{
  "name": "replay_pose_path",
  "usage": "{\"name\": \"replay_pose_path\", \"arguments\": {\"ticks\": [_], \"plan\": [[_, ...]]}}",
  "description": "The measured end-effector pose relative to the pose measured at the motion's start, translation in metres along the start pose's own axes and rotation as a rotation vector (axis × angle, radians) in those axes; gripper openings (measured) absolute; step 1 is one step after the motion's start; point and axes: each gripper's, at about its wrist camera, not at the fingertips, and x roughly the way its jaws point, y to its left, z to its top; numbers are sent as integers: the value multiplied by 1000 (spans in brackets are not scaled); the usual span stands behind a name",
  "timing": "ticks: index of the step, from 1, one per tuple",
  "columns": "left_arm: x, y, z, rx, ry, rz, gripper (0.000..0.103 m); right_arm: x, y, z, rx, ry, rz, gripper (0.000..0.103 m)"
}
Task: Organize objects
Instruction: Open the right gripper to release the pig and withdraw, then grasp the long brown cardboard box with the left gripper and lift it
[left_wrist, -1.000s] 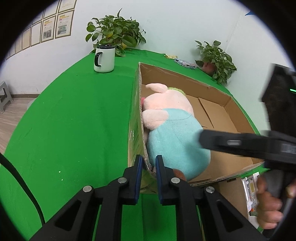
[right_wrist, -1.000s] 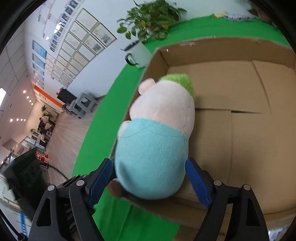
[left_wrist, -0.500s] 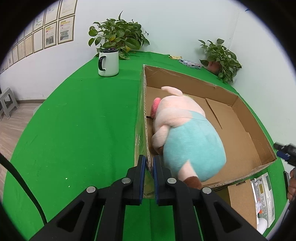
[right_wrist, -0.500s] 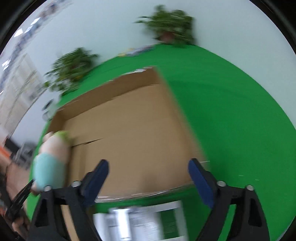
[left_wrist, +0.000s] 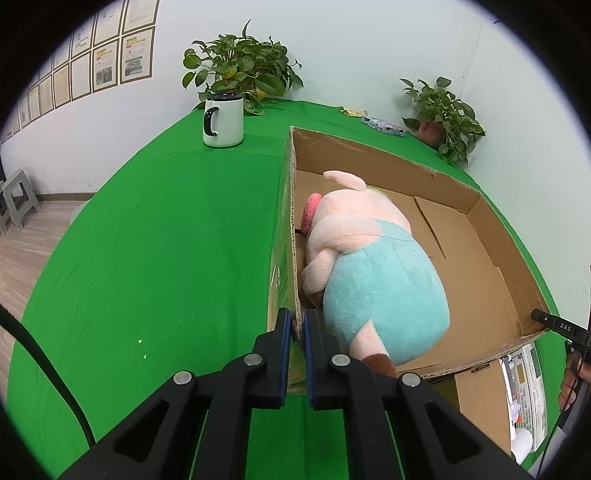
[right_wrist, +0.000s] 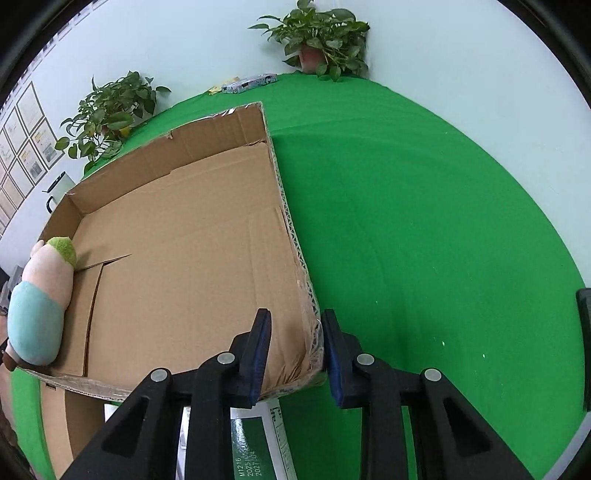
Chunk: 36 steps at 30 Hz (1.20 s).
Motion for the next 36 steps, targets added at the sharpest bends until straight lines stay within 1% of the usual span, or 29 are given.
{"name": "replay_pose_path", "arguments": {"ticks": [3, 5, 8, 10, 11, 12, 13, 14, 15, 16, 17, 18, 19, 22, 26, 29, 32, 36], "plan": [[-1, 0, 1, 2, 2, -2, 6, -2, 3, -2, 4, 7, -6, 26], [0, -2, 2, 7, 2, 7, 7, -8, -4, -6, 0, 11, -7, 26], [-2, -3, 1, 10, -14, 29, 8, -8, -10, -3, 16, 19, 34, 30], [-8, -6, -2, 24, -31, 52, 9, -18, -10, -1, 14, -11, 63, 45], [-16, -9, -4, 38, -61, 67, 9, -28, -8, -3, 3, -35, 87, 71], [-29, -15, -7, 61, -112, 83, 11, -40, -4, -8, -19, -69, 129, 100], [-37, -19, -10, 81, -149, 90, 15, -50, 0, -13, -44, -95, 162, 102], [-52, -27, -15, 115, -215, 94, 35, -60, 6, -19, -76, -115, 188, 102], [-65, -33, -19, 136, -269, 94, 72, -72, 15, -25, -112, -130, 201, 102], [-77, -38, -24, 146, -319, 91, 88, -80, 22, -30, -133, -144, 205, 102], [-90, -43, -30, 139, -372, 82, 96, -88, 28, -37, -147, -159, 209, 102], [-100, -48, -35, 132, -402, 60, 96, -98, 35, -44, -154, -175, 223, 102], [-104, -50, -36, 132, -400, 46, 96, -105, 38, -49, -155, -185, 234, 102], [-112, -60, -46, 125, -372, 10, 96, -126, 47, -69, -163, -207, 264, 102], [-124, -72, -64, 143, -364, -36, 96, -144, 58, -83, -235, -228, 257, 102], [-128, -80, -69, 153, -351, -45, 96, -154, 64, -91, -277, -248, 302, 102], [-127, -85, -72, 137, -321, -59, 96, -157, 68, -96, -281, -234, 341, 102], [-126, -86, -82, 116, -263, -101, 96, -156, 66, -109, -283, -177, 412, 102]]}}
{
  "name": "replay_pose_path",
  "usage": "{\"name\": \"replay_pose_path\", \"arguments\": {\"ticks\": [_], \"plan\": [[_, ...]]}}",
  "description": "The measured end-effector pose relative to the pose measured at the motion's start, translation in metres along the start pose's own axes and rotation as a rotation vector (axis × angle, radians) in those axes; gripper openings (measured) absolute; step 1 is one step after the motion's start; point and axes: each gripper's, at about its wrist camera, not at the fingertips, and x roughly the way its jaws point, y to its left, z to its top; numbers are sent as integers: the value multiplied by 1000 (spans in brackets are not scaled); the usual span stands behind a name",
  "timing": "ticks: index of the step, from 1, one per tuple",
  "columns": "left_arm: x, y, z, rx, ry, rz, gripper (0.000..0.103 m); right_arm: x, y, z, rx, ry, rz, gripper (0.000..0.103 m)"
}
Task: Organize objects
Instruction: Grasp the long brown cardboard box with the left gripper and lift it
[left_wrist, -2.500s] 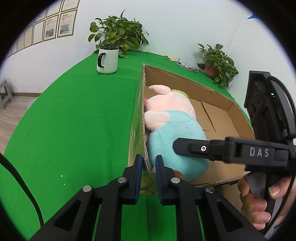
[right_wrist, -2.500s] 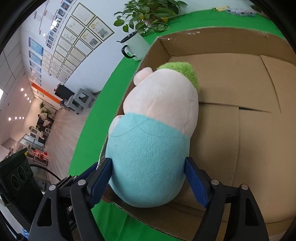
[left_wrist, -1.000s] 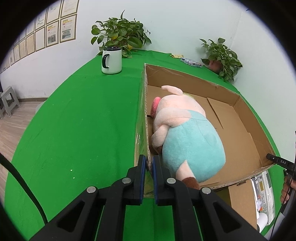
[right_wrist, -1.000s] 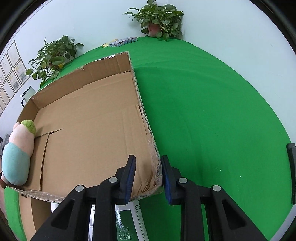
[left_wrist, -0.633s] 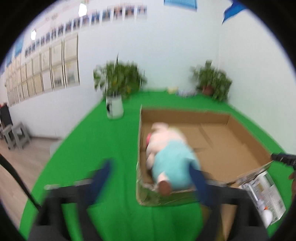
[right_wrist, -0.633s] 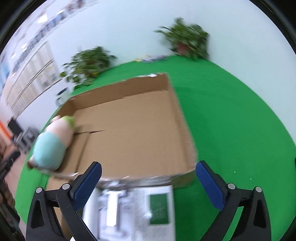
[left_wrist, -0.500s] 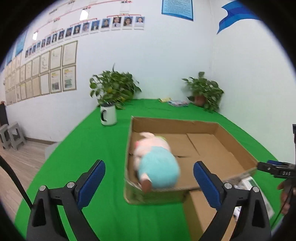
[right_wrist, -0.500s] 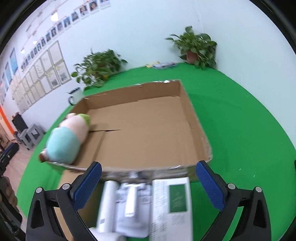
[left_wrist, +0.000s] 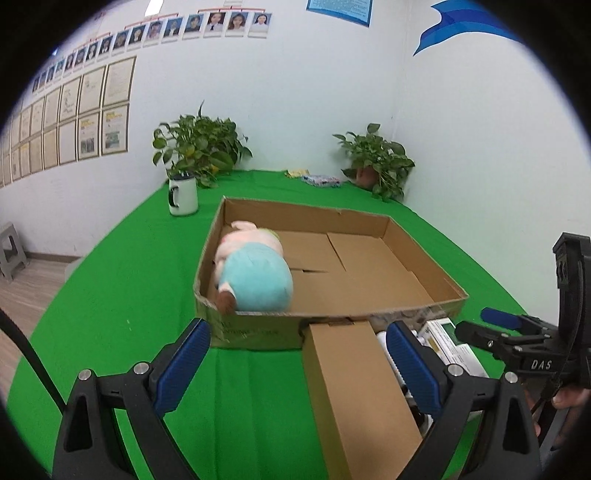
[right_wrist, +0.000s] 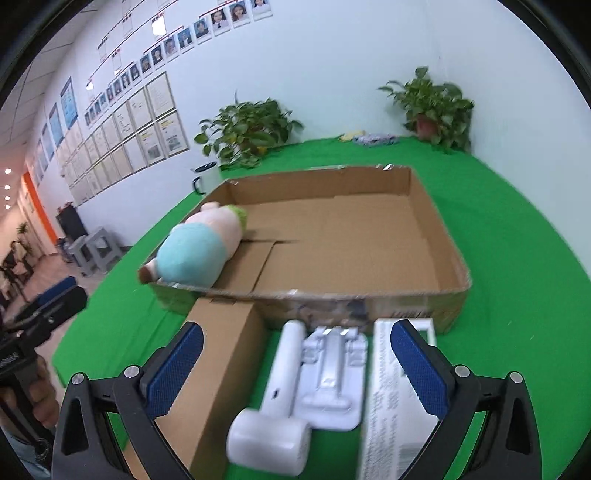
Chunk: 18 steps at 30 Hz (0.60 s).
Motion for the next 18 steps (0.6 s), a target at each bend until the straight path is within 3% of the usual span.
{"name": "replay_pose_path", "arguments": {"ticks": [3, 7, 9, 15, 18], "plan": [[2, -3, -11, -20, 58, -72, 96, -3, 5, -21, -10, 47, 82, 102], [8, -7, -31, -56, 122, -160, 96, -3, 18, -55, -34, 172, 311, 102], [15, -9, -44, -76, 178, -210, 96, -6, 28, -70, -56, 206, 371, 102], [33, -3, -71, -162, 282, -308, 96, -12, 60, -95, -103, 261, 398, 102], [38, -3, -80, -176, 324, -346, 96, -9, 80, -103, -142, 280, 351, 102]]}}
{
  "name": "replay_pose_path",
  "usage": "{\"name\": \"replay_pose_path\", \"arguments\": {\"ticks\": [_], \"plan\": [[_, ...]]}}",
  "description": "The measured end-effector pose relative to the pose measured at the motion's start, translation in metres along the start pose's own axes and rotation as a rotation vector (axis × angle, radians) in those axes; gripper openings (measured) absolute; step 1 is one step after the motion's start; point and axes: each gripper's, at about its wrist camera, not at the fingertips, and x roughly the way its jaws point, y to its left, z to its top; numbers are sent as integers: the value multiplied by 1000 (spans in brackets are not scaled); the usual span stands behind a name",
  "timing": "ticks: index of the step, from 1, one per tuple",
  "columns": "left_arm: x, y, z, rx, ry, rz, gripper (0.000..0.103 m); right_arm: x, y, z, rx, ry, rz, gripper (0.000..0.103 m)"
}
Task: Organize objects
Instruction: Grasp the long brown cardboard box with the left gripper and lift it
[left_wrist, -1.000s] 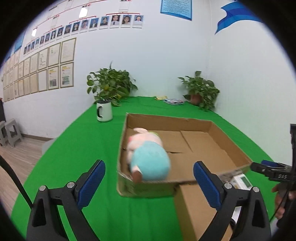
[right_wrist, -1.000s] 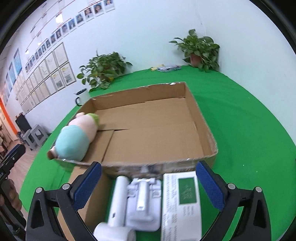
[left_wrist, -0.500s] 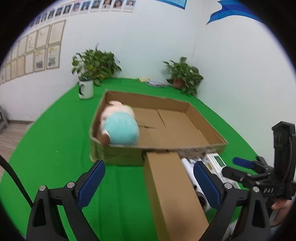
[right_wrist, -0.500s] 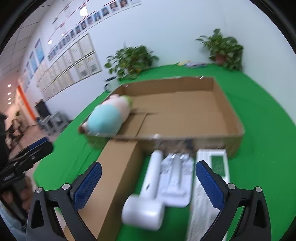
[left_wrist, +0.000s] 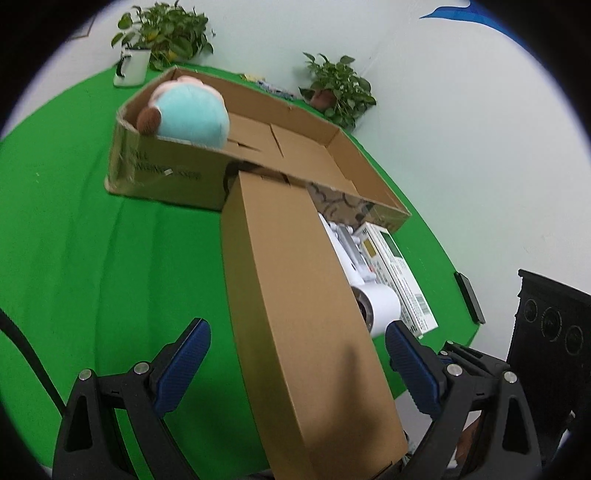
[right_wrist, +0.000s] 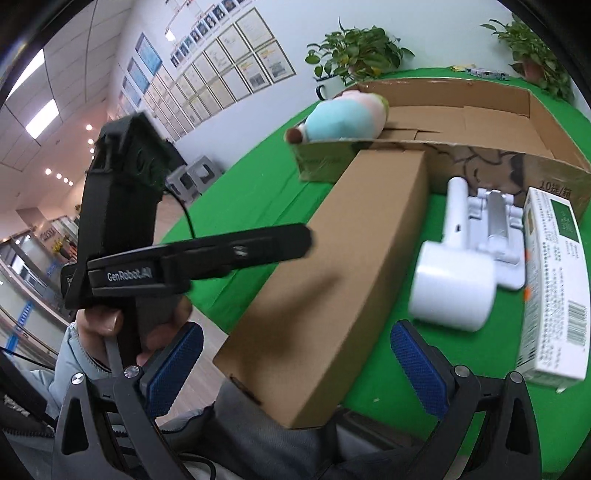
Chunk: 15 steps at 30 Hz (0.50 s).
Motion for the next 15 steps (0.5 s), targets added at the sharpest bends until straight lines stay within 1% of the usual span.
{"name": "replay_pose_path", "arguments": {"ticks": [1, 3, 4, 6, 8, 9, 12, 15], "plan": [[3, 1, -2, -4, 14, -18, 95, 5, 5, -1, -20, 18, -21, 102], [7, 1, -5, -3, 40, -49, 86, 15, 14, -2, -61, 45, -78, 102], [8, 0, -7, 2, 49, -54, 85, 20, 18, -2, -71, 55, -107, 102], [10, -1, -11, 7, 59, -59, 85, 25, 23, -1, -80, 70, -162, 102], [11, -3, -16, 7, 74, -93, 85, 27, 26, 0, -77, 65, -203, 102], [11, -4, -18, 12, 79, -98, 85, 28, 28, 1, -76, 69, -217, 101], [11, -8, -21, 33, 82, -94, 85, 36, 34, 0, -103, 89, -280, 100], [10, -7, -25, 24, 80, -106, 85, 39, 35, 2, -90, 90, -295, 100]]}}
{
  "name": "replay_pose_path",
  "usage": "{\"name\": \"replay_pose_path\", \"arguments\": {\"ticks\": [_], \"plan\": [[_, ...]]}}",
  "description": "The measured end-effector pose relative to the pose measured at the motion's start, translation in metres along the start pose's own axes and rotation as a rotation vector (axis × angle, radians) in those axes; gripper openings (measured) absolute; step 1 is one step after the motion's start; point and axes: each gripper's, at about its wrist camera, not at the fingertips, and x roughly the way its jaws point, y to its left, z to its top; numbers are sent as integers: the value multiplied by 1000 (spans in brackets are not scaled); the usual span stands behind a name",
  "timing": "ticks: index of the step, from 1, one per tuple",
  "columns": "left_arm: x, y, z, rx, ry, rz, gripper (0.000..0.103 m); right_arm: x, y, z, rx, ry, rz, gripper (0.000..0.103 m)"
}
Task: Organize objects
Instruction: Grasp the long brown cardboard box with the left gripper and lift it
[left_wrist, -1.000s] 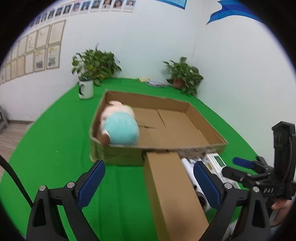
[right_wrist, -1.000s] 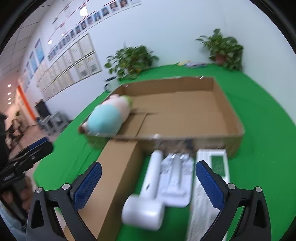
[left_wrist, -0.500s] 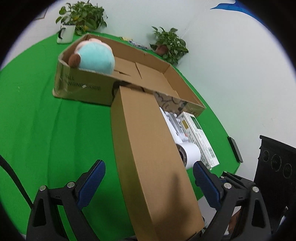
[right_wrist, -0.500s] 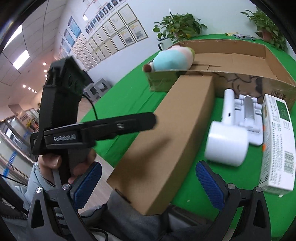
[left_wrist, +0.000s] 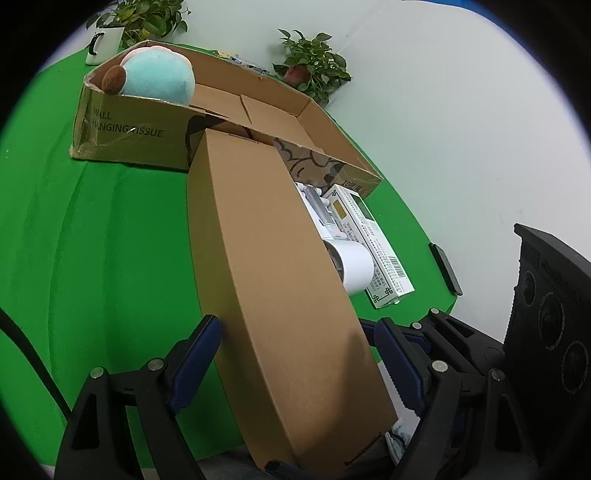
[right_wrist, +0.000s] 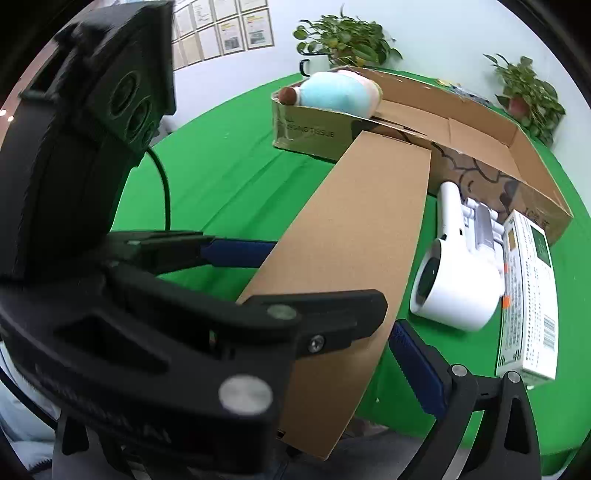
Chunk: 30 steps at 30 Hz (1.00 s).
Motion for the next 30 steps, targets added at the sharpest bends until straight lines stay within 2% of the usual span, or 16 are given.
{"name": "replay_pose_path", "arguments": {"ticks": [5, 8, 11, 12, 14, 16, 19, 21, 22, 24, 26, 30], "plan": [[-8, -3, -3, 2, -17, -10, 85, -1, 0, 0, 18, -21, -3, 97], [-20, -4, -4, 10, -39, 16, 85, -3, -3, 0, 49, -32, 44, 92], [-33, 8, -3, -15, -52, -2, 85, -2, -8, 3, 78, -48, 96, 86], [-38, 13, -3, -31, -57, 4, 85, -3, -11, 4, 94, -61, 99, 75], [-45, 30, -3, -92, -64, 23, 85, -4, -21, 6, 141, -64, 130, 60], [-49, 44, -6, -149, -66, 18, 85, -6, -23, 5, 137, -64, 140, 58], [-49, 56, -14, -200, -59, 5, 85, -9, -13, 5, 90, -67, 92, 63], [-45, 57, -18, -204, -47, 2, 85, -6, -1, 4, 47, -45, 73, 90], [-42, 57, -18, -205, -46, -2, 85, -4, 5, 3, 30, -42, 70, 94], [-41, 55, -18, -201, -43, -18, 85, -1, 20, 1, -19, -31, 38, 97], [-41, 51, -18, -183, -45, -19, 85, 4, 35, -1, -79, -29, -30, 99], [-43, 49, -17, -174, -53, -29, 85, 13, 47, -7, -118, -25, -118, 97]]}}
